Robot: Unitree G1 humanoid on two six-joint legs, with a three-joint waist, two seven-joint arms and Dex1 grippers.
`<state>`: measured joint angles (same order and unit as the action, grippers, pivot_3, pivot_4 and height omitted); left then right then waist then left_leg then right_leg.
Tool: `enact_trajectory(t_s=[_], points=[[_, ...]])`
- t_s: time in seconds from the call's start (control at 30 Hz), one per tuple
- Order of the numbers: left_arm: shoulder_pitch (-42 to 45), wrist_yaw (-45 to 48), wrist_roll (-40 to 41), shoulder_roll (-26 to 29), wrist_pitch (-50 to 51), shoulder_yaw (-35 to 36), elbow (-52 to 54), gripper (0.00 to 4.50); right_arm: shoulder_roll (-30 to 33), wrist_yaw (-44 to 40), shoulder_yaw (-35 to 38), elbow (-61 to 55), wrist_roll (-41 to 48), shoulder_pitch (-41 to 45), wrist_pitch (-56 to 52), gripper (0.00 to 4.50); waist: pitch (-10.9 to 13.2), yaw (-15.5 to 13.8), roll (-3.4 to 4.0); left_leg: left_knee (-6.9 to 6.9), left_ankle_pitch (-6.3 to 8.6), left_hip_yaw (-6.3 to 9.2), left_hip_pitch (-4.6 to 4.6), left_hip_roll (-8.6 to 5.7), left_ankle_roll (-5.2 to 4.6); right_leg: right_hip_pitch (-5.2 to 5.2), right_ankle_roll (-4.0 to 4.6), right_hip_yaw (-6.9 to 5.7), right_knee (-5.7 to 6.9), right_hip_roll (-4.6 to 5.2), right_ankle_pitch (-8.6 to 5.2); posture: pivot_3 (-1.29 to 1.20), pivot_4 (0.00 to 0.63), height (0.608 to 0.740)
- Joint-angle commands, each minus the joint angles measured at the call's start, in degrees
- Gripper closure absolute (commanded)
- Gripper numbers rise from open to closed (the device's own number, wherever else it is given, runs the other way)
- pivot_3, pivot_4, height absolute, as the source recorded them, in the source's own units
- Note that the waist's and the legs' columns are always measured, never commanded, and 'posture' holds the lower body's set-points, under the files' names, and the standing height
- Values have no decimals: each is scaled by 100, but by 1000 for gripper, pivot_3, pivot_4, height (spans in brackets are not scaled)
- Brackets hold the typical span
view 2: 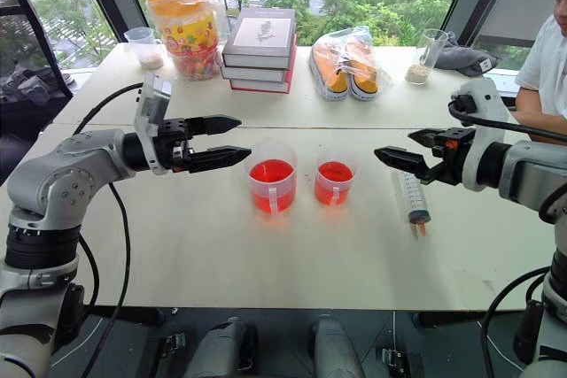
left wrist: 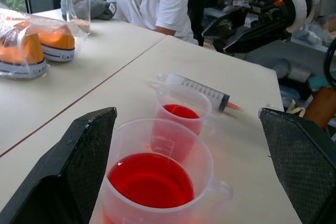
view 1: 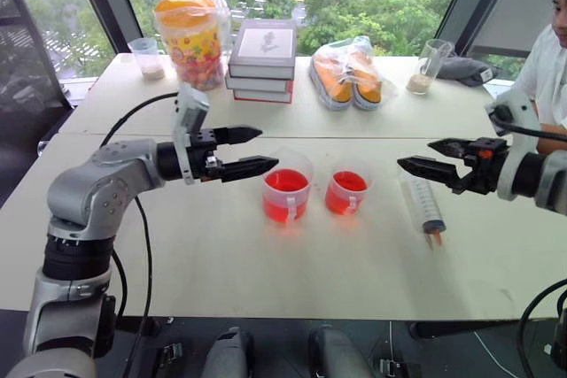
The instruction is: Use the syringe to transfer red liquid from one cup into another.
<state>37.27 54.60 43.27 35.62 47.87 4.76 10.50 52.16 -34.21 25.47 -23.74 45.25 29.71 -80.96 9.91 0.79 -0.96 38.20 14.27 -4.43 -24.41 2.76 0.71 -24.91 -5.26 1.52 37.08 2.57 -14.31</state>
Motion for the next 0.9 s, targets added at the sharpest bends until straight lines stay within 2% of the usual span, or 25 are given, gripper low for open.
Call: enact_trajectory(t_s=[0.03, 0.33, 0.57, 0.7, 0.9], points=[[72, 51, 50, -47, -131, 30, 13, 0, 175, 10, 132, -6, 15, -4, 106, 37, 0, -2, 0, 0, 0, 0, 0, 0, 0, 0, 0, 0, 0, 0, 0, 0, 150, 740], [143, 110, 30, -86, -169, 60, -31, 0, 191, 120, 181, 37, -43, -181, 145, 37, 0, 2, 0, 0, 0, 0, 0, 0, 0, 0, -1, 0, 0, 0, 0, 0, 150, 740], [202, 134, -28, -116, -296, 20, -129, 0, 421, 294, -172, 593, -345, 177, 200, 37, 0, 3, 0, 0, 0, -2, 0, 0, 0, -1, 3, 1, -1, 0, -2, 0, 150, 740], [273, 239, -165, -196, -481, -124, -266, 0, 638, 268, -658, 1165, -679, 507, 481, 37, 0, 1, 0, 1, 0, -2, 1, 0, 0, 0, 10, 1, -1, 0, -6, 0, 150, 740], [268, 288, -328, -347, -727, -246, -376, 0, 802, 11, -1831, 2739, -1291, 1471, 576, 37, 0, 14, 0, 0, 0, -7, -1, 0, 0, -4, 11, 6, -3, -1, -6, 0, 150, 740]])
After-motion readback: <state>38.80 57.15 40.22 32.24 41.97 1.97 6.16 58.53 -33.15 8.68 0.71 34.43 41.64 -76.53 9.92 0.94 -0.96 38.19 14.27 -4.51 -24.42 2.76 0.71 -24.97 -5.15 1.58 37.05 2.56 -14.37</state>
